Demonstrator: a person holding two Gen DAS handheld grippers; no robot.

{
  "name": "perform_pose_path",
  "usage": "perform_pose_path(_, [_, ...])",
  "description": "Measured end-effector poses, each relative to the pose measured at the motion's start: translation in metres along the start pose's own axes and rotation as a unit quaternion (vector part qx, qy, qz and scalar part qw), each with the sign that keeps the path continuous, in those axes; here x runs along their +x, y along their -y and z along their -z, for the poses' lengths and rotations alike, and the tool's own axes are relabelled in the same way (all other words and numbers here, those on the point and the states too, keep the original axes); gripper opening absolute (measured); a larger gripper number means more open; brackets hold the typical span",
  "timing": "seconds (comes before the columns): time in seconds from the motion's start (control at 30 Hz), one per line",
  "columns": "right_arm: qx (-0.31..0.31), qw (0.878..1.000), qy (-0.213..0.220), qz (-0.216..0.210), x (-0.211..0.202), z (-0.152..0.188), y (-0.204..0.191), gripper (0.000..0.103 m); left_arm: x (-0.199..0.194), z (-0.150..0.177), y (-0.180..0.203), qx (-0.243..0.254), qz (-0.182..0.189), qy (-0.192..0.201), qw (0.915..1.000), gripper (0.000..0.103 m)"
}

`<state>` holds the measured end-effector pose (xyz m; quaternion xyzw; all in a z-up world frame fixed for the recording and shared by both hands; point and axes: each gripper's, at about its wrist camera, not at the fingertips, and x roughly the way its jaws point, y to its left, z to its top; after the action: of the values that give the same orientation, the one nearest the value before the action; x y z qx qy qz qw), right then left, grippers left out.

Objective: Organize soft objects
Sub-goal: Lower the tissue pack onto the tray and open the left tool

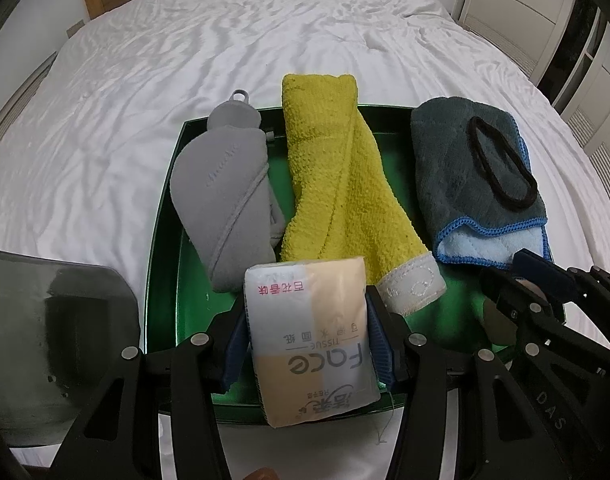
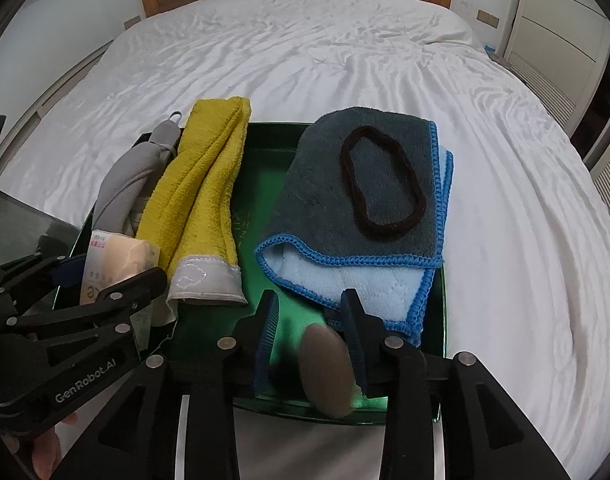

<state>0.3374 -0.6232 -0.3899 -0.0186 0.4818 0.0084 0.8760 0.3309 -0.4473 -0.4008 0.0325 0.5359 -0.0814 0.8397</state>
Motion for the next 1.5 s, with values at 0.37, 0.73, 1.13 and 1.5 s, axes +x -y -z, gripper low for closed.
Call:
perform_pose_path(0.37, [0.0, 1.0, 0.004, -0.002, -0.009, -0.001, -0.003, 0.035, -0.004, -0.001, -0.001, 0.001, -0.003, 0.004, 1.0, 0.047])
perform_pose_path(0.73, [-0.001, 1.0, 0.01, -0.003, -0.014, -0.001, -0.006, 0.042, -0.009, -0.001, -0.002, -0.002, -0.003, 0.009, 0.9999, 0.048])
perform_pose_path(1.13, [-0.01, 1.0, 0.017, 0.002, -0.022, -0.002, -0.009, 0.05, -0.019, -0.005, -0.004, -0.001, -0.012, 0.026, 0.9996, 0.068])
perform_pose_path(1.5, [-0.022, 0.999, 0.024, 0.012, -0.031, -0.002, -0.011, 0.051, -0.026, -0.002, -0.005, 0.001, -0.017, 0.04, 0.9991, 0.076])
